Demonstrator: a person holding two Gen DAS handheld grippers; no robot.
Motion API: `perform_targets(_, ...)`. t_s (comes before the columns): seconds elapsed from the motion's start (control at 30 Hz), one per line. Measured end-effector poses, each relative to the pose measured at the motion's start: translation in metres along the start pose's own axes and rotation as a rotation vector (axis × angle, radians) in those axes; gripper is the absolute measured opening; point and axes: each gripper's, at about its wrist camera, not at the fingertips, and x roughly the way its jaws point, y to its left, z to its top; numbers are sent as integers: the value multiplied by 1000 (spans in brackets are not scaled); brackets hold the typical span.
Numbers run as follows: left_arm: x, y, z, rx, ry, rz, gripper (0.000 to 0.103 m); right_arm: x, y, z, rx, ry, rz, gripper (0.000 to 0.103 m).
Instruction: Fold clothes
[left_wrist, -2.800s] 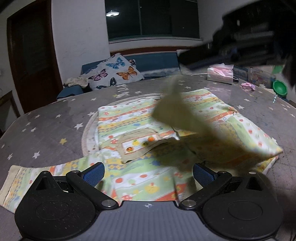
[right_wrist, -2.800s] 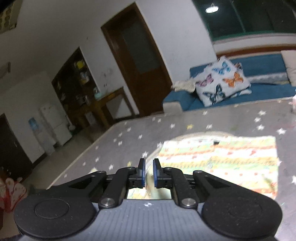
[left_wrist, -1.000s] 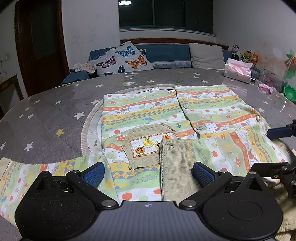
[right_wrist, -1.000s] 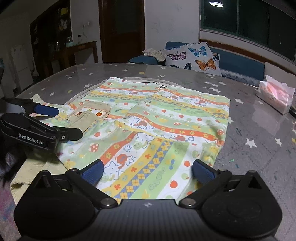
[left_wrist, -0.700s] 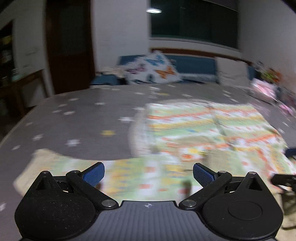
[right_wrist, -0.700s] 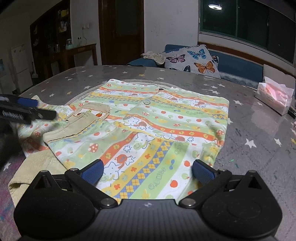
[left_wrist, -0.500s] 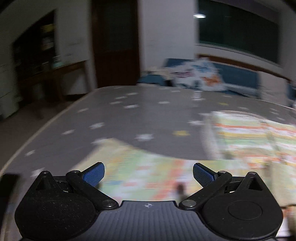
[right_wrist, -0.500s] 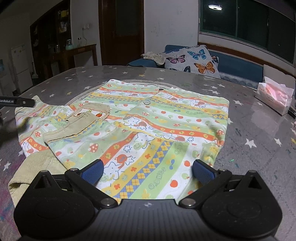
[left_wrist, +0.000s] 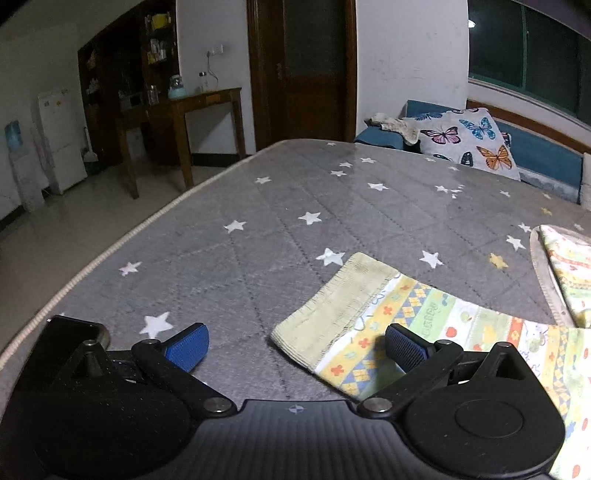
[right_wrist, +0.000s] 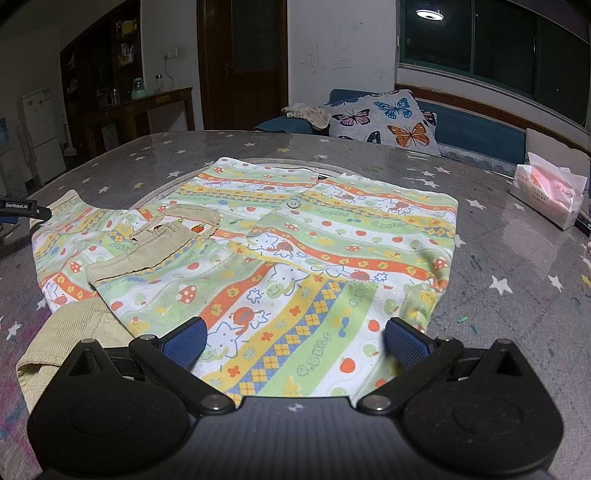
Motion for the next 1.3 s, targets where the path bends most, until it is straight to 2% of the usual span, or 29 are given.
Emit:
perform_targets(0.1,1,3,-1,-27,20,-41,102,0,0,0,0,0,0,103)
perform_targets(0.2,-2,2,0,-25,15,-53,95,0,0,0,0,0,0,103)
perform_targets(0.27,-4,2,1,-24,9,-64,85,0,0,0,0,0,0,103)
perform_targets(0.33,-6,1,2,-24,1,-78,66,0,0,0,0,0,0,103)
perform_targets(0.43,-6,-1,4,-25,-4,-93,46,0,0,0,0,0,0,103)
perform_targets(0.6,-11,-2,4,-51,1,-130,17,0,0,0,0,-1,0,103)
perform_targets(0.63,-13,-2,5,-60,3,-151,14,0,0,0,0,-1,0,103)
perform_targets(0.8,-39,-21,9,-61,-17,-300,13,0,0,-1,0,-1,0,103)
perform_targets(1.03,-84,-74,19,-21,-55,-560,13,1,0,0,1,-2,1,103)
perform_targets(1.3,-107,-147,19,33,1,-828,11,1,0,0,1,-2,1,103)
